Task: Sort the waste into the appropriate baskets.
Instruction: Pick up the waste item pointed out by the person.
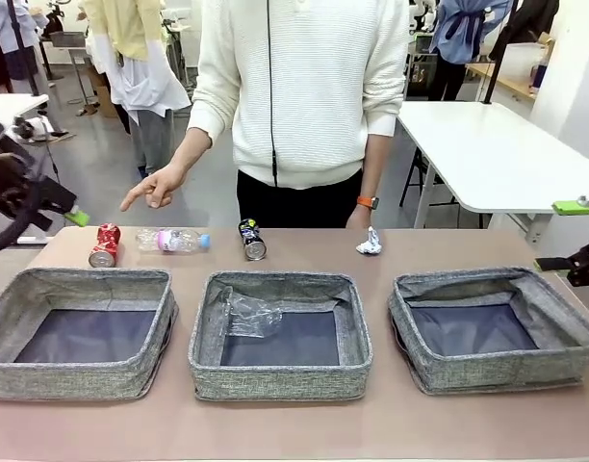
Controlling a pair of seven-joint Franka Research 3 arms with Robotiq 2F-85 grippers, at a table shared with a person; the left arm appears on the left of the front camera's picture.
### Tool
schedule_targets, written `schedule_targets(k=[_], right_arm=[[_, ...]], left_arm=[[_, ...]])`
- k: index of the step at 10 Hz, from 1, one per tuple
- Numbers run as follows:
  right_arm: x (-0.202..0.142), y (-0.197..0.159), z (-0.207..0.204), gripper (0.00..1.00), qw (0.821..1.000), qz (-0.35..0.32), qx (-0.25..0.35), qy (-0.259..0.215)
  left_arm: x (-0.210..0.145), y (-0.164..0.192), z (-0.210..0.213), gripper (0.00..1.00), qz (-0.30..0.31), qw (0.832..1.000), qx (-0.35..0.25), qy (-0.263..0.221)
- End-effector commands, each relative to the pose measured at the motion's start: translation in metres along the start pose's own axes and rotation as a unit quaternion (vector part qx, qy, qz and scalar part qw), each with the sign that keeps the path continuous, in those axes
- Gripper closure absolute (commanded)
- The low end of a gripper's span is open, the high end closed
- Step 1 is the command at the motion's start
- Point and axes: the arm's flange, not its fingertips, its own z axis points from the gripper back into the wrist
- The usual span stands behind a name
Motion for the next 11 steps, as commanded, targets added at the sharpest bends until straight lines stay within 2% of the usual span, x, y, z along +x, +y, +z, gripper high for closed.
schedule_targets(k=[1,4,6,11], right_arm=[[0.0,0.003,0.0,0.0,1.0,-0.003,0.004,-0.002],[0.0,0.003,0.0,0.0,1.0,-0.003,0.004,-0.002],[0.0,0.003,0.0,0.0,1.0,-0.003,0.004,-0.002],[0.0,0.003,0.0,0.0,1.0,-0.003,0.004,-0.002]], left_arm=[[0.058,0.023,-0.04,0.0,0.068,0.996,0.043,0.04],[0.095,0.062,-0.104,0.0,0.139,0.981,0.107,0.083],[0.103,0.077,-0.13,0.0,0.159,0.974,0.143,0.069],[0.105,0.085,-0.164,0.0,0.167,0.973,0.15,0.059]])
